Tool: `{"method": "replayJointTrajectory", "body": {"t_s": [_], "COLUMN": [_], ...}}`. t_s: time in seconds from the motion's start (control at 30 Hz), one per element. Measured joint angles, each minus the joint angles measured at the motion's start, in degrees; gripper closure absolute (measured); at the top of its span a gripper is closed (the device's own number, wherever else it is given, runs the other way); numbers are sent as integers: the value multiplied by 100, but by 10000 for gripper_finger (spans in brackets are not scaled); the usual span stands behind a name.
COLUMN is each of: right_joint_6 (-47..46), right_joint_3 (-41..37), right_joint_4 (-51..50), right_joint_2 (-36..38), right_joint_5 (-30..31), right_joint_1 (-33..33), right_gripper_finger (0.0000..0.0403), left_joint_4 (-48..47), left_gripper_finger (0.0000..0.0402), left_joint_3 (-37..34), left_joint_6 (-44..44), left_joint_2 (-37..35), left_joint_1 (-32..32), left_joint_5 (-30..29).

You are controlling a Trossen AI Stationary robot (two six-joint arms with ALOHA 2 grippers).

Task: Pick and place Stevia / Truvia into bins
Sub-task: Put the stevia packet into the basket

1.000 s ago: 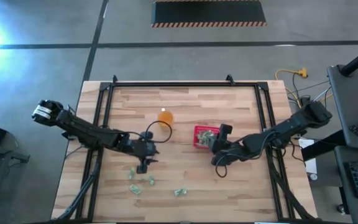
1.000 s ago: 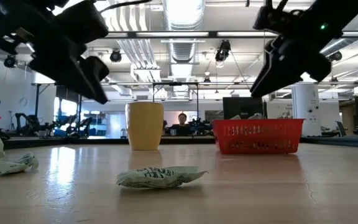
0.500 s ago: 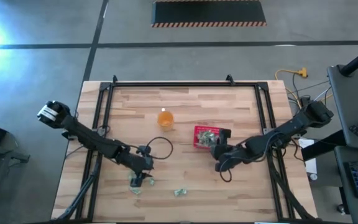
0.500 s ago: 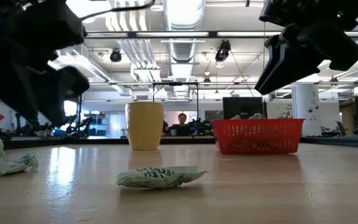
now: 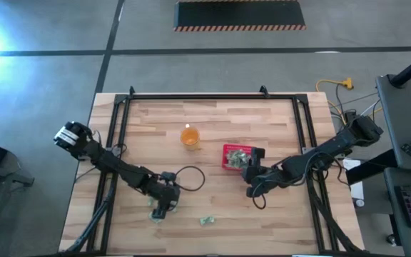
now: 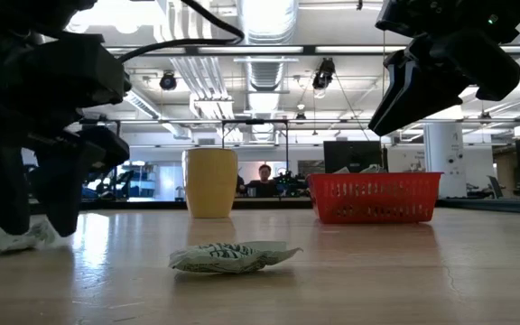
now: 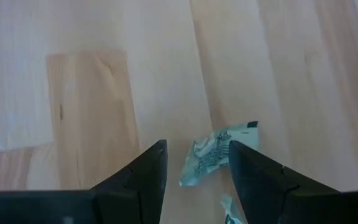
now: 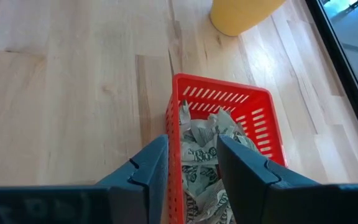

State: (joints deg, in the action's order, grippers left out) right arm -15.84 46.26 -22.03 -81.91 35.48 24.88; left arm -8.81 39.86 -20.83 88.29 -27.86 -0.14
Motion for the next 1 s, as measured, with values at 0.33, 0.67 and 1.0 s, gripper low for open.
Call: {"method": "replayJointTrajectory", "body": {"t_s": [0.33, 0.67, 1.0], "right_joint_6": [0, 0, 0], "right_joint_3": [-9, -9, -9], "right_joint_4": [17, 35, 111], "right_joint_2": [0, 0, -4], "right_joint_5": [0, 0, 2], "right_joint_1": [0, 0, -2], "right_gripper_finger": [280, 285, 287], "left_joint_4": [-263, -295, -105], "left_gripper_finger": [272, 394, 380], "left_joint_3": [9, 23, 730], "left_joint_6": [-141, -131, 1721], "left_joint_2": [-4, -47, -247], "left_joint_1": [0, 2, 111], "left_joint_5": [47, 109, -1695]}}
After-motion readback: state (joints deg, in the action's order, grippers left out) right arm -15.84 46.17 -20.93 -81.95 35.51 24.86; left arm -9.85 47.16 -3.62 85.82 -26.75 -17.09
